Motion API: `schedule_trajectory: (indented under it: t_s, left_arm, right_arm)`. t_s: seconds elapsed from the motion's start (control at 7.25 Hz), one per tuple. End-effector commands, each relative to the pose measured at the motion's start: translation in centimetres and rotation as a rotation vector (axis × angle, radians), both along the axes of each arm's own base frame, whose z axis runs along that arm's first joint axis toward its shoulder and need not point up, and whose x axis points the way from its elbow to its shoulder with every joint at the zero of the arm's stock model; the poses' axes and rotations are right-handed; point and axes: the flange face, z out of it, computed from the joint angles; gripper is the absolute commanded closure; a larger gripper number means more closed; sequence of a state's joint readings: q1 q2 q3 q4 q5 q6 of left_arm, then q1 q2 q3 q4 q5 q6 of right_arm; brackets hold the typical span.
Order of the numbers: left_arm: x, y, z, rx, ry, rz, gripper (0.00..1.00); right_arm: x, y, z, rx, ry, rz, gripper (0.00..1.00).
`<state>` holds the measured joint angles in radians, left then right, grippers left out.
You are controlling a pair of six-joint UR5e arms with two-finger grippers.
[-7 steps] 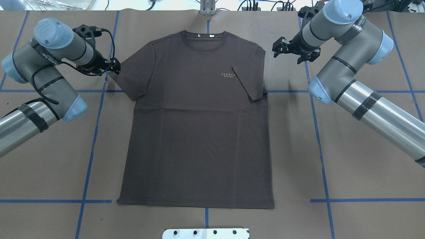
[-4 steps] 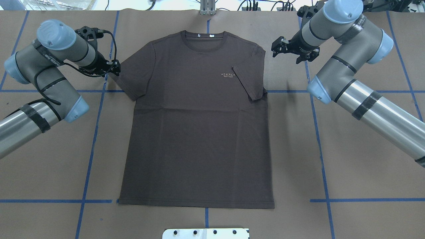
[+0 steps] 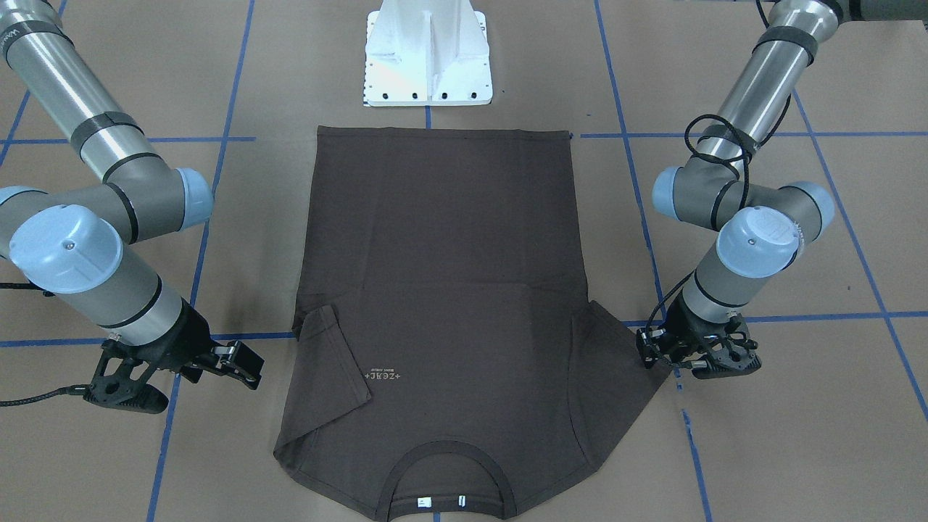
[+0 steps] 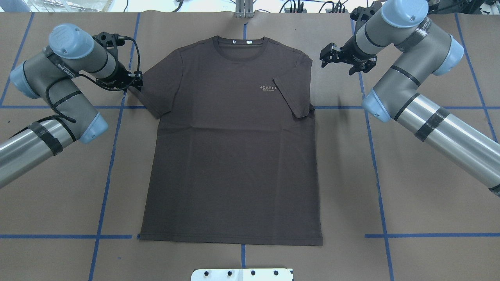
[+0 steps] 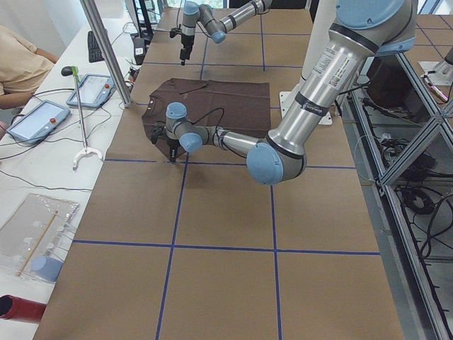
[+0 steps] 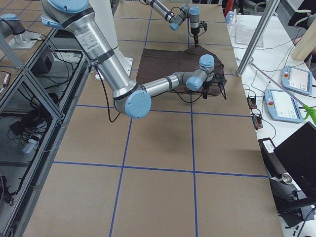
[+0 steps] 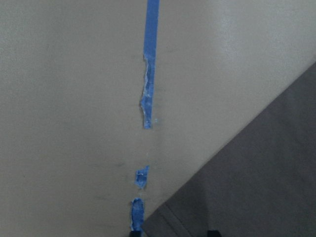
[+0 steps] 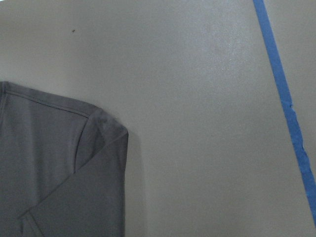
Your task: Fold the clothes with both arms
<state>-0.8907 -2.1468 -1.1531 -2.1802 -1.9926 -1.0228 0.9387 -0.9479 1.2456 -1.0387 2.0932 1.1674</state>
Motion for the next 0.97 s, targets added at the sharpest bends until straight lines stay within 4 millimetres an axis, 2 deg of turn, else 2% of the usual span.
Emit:
schedule_trajectory:
  t_s: [0.0,0.14,0.28,0.69,0.83]
  left_arm:
    - [0.1,-0.2,0.5,-0.008,-0.007,0.0,0.54]
    - [0.2,-0.3,0.3,-0.009,-0.007,-0.001,0.86]
    - [0.3,-0.4,-0.6,0.009,0.001,0.006,1.0]
    - [0.6,-0.8,-3.6,0.038,0.032,0.008,1.0]
    - [0.4,-0.6,-5.8,0.06,0.059,0.005,1.0]
  right_arm:
    - [0.0,0.0,0.1,-0.002,0.0,-0.002,0.0]
    - [0.0,0.0,0.1,-0.002,0.0,-0.002,0.0]
    - [0.0,0.0,0.1,-0.002,0.0,-0.002,0.0]
    - [0.1,0.1,0.3,-0.004,0.002,0.0,0.0]
    - [0.1,0.1,0.3,-0.004,0.001,-0.002,0.0]
